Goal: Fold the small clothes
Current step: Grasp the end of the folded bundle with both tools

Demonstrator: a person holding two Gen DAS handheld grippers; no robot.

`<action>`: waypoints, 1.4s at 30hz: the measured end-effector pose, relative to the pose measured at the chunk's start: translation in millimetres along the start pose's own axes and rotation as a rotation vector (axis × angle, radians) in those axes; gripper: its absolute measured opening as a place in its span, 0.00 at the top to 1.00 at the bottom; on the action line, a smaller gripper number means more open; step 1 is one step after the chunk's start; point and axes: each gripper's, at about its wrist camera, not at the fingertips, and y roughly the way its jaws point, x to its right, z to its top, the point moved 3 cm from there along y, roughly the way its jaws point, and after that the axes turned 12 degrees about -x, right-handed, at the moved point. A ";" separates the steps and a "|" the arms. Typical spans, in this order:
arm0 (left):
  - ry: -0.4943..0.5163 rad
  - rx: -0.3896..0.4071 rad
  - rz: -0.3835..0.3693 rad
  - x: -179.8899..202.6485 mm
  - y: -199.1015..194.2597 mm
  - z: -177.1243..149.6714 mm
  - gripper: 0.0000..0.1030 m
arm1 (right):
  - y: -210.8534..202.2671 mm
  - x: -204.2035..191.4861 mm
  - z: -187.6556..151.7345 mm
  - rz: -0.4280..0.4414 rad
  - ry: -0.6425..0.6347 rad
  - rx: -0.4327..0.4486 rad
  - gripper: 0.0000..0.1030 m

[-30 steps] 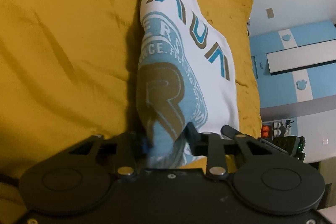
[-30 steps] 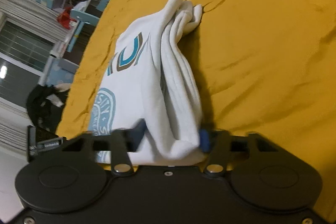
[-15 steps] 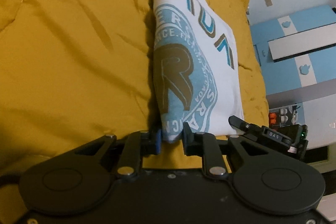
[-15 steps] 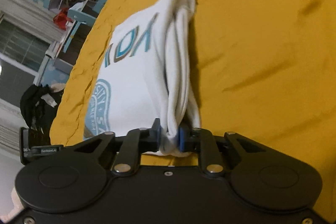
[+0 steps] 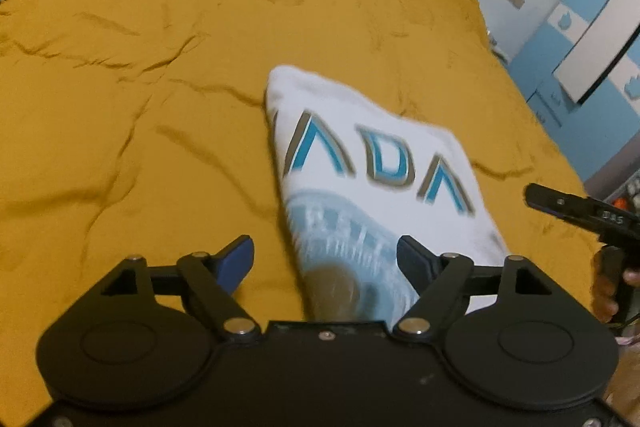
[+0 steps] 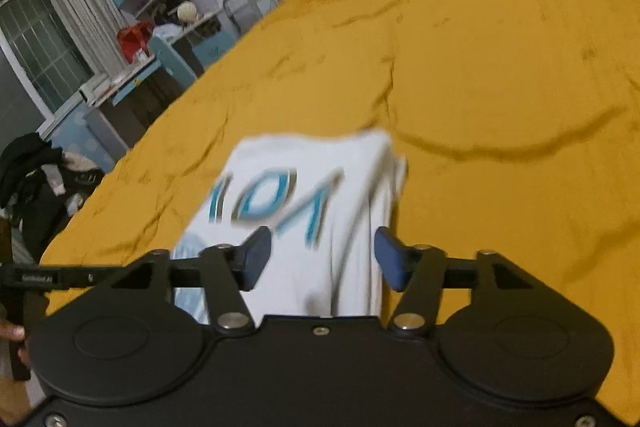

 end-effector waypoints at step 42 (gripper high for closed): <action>-0.413 0.067 -0.387 -70.4 145.5 127.0 0.94 | 118.3 50.1 68.6 0.038 0.195 -0.064 0.85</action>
